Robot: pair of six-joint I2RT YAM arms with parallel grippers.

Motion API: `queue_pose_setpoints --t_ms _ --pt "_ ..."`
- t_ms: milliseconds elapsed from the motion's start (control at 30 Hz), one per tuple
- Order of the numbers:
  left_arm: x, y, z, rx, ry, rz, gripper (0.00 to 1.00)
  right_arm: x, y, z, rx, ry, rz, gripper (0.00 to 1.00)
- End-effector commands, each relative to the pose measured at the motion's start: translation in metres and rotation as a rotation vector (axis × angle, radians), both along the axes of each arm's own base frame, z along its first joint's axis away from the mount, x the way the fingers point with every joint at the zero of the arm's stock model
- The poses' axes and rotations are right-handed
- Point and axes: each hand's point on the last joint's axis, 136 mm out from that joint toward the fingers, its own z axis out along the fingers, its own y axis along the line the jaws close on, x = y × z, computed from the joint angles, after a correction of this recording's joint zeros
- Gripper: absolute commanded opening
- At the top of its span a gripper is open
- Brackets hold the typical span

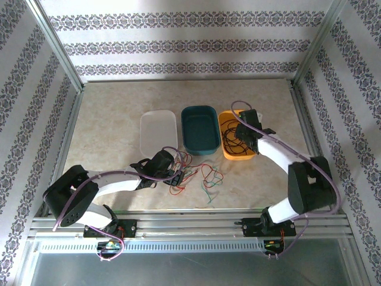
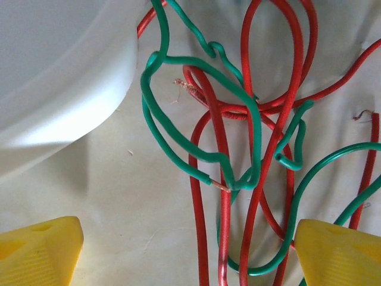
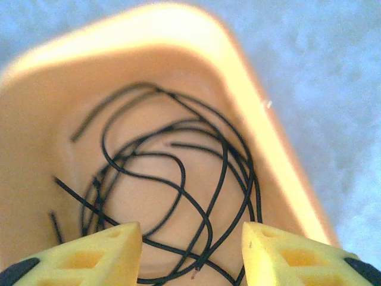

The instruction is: Untangle the cables

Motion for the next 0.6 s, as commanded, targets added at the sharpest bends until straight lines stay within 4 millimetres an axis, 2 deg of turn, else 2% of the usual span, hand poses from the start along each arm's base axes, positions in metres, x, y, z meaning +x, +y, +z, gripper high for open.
queue_pose_setpoints --t_ms 0,67,133,233,300,367,467,567 --pt "0.003 -0.007 0.012 -0.010 -0.043 -0.024 0.92 -0.003 -0.014 0.038 -0.053 -0.099 -0.032 0.49" --pt "0.004 -0.008 0.013 -0.013 -0.046 -0.029 0.92 -0.010 -0.010 0.050 -0.068 -0.124 0.001 0.50" --pt "0.005 -0.011 0.015 -0.022 -0.050 -0.038 0.92 -0.021 0.009 0.060 -0.066 -0.149 0.103 0.50" --pt "0.003 -0.016 0.018 -0.044 -0.056 -0.067 0.92 -0.053 0.074 0.060 0.048 -0.149 0.429 0.50" --pt "0.001 -0.022 0.022 -0.072 -0.064 -0.102 0.92 -0.092 0.122 0.053 0.158 -0.105 0.663 0.49" --pt "0.000 -0.025 0.025 -0.090 -0.071 -0.124 0.92 -0.130 0.157 0.042 0.234 -0.041 0.827 0.49" --pt "0.000 -0.027 0.031 -0.102 -0.086 -0.136 0.92 -0.170 0.186 0.023 0.272 0.061 0.967 0.49" --pt "0.004 -0.028 0.038 -0.107 -0.111 -0.131 0.92 -0.187 0.203 0.007 0.294 0.131 1.032 0.49"
